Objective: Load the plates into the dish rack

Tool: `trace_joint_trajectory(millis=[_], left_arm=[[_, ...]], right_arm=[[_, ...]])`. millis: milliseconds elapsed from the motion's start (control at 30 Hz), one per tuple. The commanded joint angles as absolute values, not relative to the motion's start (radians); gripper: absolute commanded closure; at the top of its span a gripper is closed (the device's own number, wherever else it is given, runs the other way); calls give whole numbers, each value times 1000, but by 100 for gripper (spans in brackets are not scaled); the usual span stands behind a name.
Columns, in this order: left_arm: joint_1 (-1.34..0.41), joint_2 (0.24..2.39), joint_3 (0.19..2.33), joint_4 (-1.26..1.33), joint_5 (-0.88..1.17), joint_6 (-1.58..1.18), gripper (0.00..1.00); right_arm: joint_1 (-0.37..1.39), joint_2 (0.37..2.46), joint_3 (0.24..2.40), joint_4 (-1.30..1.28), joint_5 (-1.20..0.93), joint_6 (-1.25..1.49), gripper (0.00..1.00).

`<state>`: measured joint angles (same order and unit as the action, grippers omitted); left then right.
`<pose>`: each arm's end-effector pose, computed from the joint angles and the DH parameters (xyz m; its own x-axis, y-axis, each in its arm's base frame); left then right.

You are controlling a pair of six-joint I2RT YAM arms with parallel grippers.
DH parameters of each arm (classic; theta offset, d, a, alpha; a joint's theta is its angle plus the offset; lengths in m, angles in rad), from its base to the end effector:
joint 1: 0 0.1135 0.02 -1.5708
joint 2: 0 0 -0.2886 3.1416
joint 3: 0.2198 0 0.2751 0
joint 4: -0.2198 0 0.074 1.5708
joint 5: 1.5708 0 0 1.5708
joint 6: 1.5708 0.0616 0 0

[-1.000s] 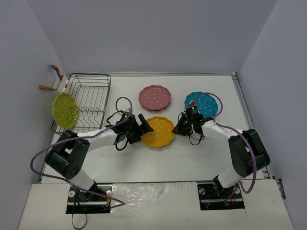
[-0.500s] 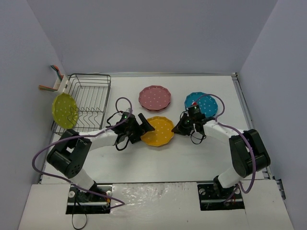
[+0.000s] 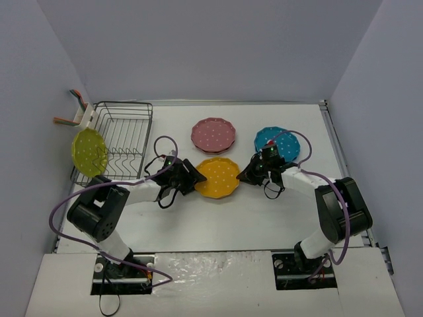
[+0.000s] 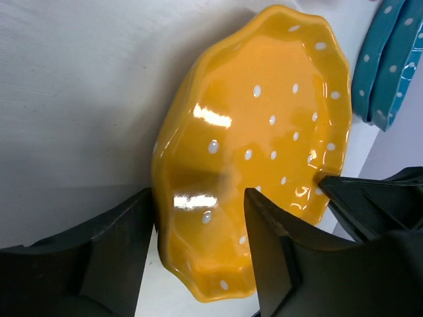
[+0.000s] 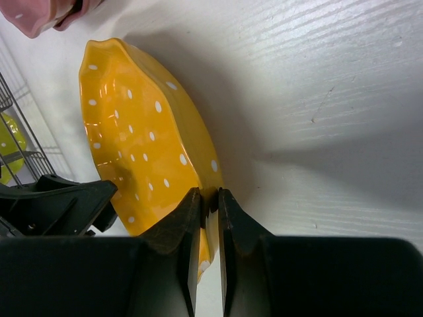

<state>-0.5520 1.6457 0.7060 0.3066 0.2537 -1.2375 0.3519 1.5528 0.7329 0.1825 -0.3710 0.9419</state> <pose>0.2952 -0.1999 0.1409 -0.8073 -0.5771 -0.1234 -0.2536 0.5281 -0.8104 0.3185 0.1407 0.1685 -0.8096 0.5056 -0.2983 0.1019 0.6214 0.7768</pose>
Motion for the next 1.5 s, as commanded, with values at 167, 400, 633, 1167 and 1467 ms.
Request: trace_joint_trajectory(millis=[167,400,633,1167,1467], left_arm=[[-583,1602,664,434,303,-1279,72],[-581,1571,640,583,346,-1300,70],[-584,1574,622,709,397,-1329,57],[-600,1554,649,796,440,-1296,96],[-601,1427,663,723,414,-1154,100]], right_arm=[[380,1578,709,424,-596,977,100],[383,1615,714,450,-632,954,100],[388,1644,719,459,-649,934,100],[396,1674,763,413,-664,889,99],[380,1640,777,352,-627,818,71]])
